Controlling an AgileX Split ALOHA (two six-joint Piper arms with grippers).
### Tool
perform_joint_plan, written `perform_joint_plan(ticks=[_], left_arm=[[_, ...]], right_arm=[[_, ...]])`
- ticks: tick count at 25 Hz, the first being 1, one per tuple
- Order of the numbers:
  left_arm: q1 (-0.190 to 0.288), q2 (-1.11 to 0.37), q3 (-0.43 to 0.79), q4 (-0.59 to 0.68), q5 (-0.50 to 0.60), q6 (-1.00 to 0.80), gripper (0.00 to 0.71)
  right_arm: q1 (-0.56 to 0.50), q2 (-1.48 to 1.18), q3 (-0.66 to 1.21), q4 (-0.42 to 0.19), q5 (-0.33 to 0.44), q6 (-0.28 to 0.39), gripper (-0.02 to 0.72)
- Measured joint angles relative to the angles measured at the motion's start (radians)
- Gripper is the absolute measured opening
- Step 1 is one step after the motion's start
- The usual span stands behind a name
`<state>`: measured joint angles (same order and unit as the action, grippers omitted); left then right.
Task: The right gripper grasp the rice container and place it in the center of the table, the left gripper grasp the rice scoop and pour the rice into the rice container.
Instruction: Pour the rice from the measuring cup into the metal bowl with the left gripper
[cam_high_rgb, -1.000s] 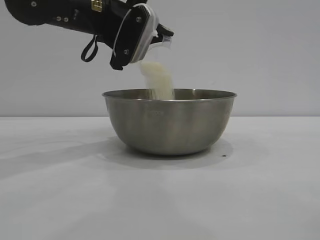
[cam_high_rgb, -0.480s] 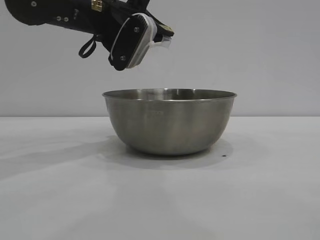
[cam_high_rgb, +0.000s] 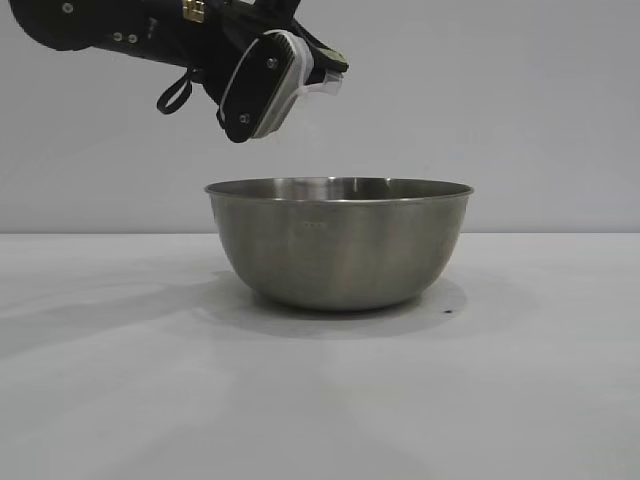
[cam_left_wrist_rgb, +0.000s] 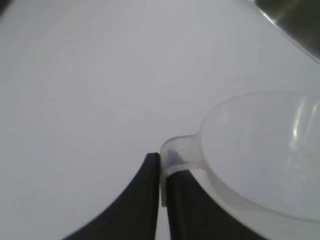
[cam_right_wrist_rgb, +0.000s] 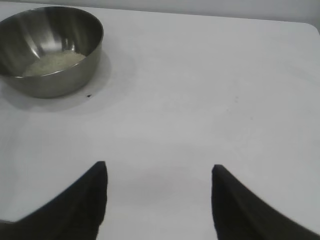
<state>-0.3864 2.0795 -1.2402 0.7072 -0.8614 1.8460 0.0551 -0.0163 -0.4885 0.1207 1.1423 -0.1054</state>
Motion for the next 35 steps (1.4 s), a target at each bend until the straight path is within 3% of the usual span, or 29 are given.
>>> perform_joint_plan(ticks=[24, 31, 35], left_arm=[[0.0, 0.0, 0.0, -0.004, -0.004, 0.009, 0.0], [0.0, 0.0, 0.0, -0.064, -0.004, -0.313, 0.0], [0.0, 0.0, 0.0, -0.199, -0.004, -0.575, 0.0]], right_arm=[[0.0, 0.0, 0.0, 0.0, 0.0, 0.0, 0.443], [0.0, 0.0, 0.0, 0.0, 0.0, 0.0, 0.443], [0.0, 0.0, 0.0, 0.0, 0.0, 0.0, 0.443]])
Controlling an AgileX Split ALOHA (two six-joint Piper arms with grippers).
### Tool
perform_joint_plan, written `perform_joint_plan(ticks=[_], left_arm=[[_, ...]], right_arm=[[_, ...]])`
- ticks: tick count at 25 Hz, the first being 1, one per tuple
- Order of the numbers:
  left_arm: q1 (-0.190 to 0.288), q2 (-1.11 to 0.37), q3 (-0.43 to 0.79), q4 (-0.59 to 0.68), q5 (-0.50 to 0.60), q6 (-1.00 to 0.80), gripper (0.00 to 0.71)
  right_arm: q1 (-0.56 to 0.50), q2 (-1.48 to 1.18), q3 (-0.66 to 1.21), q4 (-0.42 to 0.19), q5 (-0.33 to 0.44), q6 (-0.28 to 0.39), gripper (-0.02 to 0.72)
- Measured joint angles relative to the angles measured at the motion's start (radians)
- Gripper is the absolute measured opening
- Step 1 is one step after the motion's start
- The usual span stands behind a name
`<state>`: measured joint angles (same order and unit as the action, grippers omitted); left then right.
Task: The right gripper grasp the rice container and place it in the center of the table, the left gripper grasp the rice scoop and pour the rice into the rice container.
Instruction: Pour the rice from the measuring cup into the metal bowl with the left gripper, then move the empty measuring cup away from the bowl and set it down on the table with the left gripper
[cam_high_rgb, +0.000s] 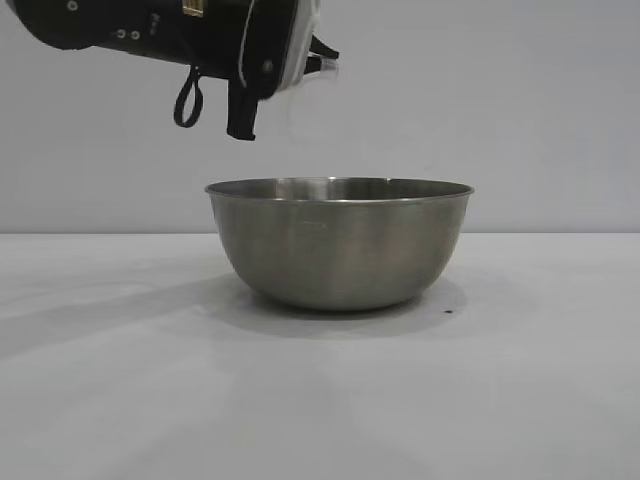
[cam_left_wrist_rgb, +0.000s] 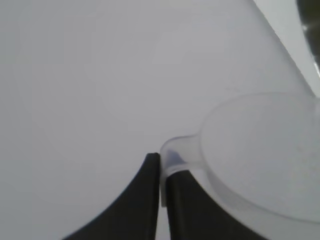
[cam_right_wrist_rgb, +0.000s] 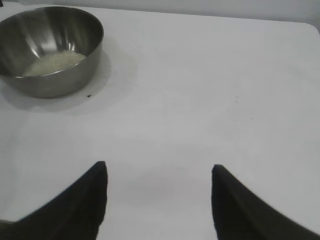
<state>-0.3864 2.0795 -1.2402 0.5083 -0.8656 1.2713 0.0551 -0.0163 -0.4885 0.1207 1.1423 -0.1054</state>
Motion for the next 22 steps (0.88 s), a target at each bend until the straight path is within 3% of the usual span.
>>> perform_joint_plan(ticks=[5, 17, 22], left_arm=[[0.0, 0.0, 0.0, -0.155, 0.0, -0.214, 0.0], [0.0, 0.0, 0.0, -0.319, 0.0, -0.618, 0.0], [0.0, 0.0, 0.0, -0.539, 0.0, -0.685, 0.0]], right_arm=[[0.0, 0.0, 0.0, 0.0, 0.0, 0.0, 0.443], [0.0, 0.0, 0.0, 0.0, 0.0, 0.0, 0.443], [0.0, 0.0, 0.0, 0.0, 0.0, 0.0, 0.443]])
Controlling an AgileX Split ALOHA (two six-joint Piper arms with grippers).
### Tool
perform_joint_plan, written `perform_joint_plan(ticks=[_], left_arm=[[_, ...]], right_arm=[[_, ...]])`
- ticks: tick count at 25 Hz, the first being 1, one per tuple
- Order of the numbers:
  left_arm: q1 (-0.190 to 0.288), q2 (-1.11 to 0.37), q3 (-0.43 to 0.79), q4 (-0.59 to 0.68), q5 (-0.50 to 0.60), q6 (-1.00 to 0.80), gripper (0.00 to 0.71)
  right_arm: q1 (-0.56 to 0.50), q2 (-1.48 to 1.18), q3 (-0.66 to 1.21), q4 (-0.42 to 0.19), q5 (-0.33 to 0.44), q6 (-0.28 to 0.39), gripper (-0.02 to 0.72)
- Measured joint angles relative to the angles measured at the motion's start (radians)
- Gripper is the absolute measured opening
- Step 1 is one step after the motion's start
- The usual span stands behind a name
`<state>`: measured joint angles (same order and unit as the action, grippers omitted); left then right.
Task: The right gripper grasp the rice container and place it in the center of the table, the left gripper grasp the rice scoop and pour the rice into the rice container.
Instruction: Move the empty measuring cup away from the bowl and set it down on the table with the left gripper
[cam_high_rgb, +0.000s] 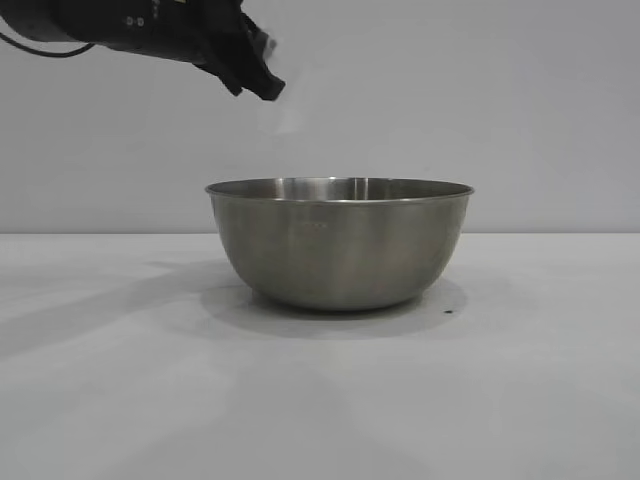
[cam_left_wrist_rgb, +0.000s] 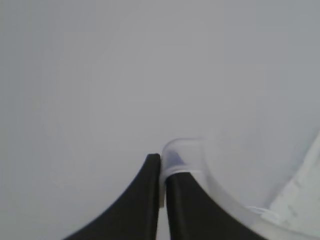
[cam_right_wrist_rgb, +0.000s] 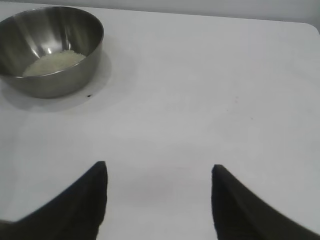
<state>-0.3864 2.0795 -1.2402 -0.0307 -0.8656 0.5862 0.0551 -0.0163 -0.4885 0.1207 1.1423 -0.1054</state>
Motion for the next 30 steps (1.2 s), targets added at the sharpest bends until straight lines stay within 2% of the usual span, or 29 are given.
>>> perform_joint_plan(ticks=[5, 12, 23, 30], left_arm=[[0.0, 0.0, 0.0, -0.211, 0.003, -0.007, 0.0], [0.0, -0.02, 0.076, -0.36, 0.004, -0.04, 0.0], [0.0, -0.056, 0.325, -0.379, -0.174, -0.138, 0.0], [0.0, -0.056, 0.432, -0.373, -0.247, -0.232, 0.0]], right_arm=[[0.0, 0.0, 0.0, 0.0, 0.0, 0.0, 0.443], [0.0, 0.0, 0.0, 0.0, 0.0, 0.0, 0.443], [0.0, 0.0, 0.0, 0.0, 0.0, 0.0, 0.443], [0.0, 0.0, 0.0, 0.0, 0.0, 0.0, 0.443]])
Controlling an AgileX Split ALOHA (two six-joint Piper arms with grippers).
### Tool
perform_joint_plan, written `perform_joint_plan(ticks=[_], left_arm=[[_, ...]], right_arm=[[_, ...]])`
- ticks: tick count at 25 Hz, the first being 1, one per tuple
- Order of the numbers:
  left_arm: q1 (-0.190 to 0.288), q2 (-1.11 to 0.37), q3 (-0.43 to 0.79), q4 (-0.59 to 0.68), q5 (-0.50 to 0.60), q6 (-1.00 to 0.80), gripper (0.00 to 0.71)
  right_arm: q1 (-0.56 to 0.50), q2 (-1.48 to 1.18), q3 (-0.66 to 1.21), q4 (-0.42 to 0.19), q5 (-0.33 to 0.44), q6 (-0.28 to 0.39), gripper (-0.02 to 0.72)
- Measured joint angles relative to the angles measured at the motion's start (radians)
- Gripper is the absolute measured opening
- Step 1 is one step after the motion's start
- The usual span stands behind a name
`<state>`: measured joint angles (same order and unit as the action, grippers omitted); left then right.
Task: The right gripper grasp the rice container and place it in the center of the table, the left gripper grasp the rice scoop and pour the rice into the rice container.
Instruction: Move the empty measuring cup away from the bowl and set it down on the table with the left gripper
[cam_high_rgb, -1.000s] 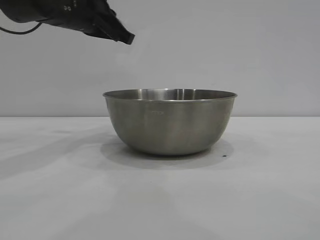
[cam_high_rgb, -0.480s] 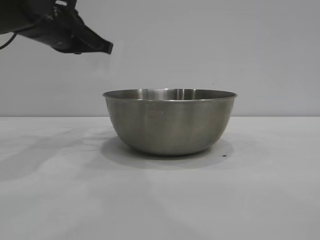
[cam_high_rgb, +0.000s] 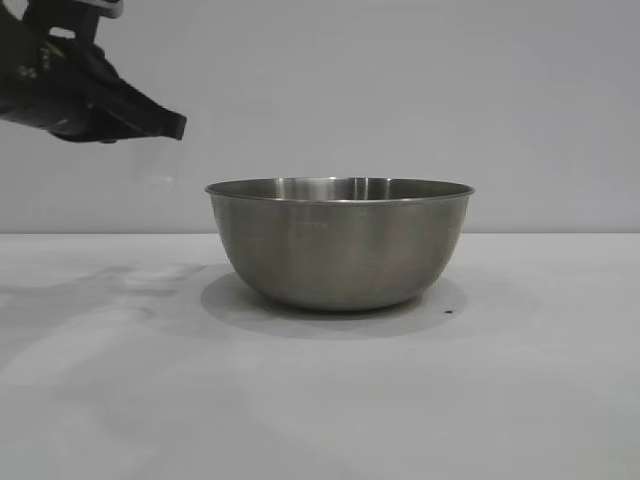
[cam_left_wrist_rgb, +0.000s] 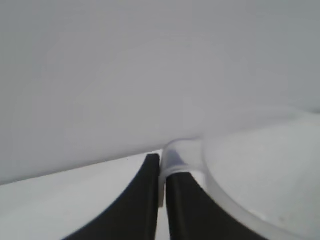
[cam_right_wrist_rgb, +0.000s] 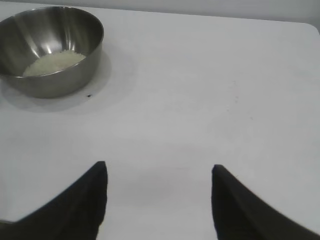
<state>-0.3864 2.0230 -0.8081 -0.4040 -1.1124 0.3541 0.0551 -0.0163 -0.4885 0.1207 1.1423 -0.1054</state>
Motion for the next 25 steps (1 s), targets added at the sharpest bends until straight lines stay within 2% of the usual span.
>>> perform_joint_plan(ticks=[13, 25], left_arm=[[0.0, 0.008, 0.14, -0.009, -0.023, -0.15, 0.0], [0.0, 0.092, 0.146, -0.005, -0.023, -0.194, 0.0]], right_arm=[[0.0, 0.0, 0.0, 0.0, 0.0, 0.0, 0.443], [0.0, 0.0, 0.0, 0.0, 0.0, 0.0, 0.443]])
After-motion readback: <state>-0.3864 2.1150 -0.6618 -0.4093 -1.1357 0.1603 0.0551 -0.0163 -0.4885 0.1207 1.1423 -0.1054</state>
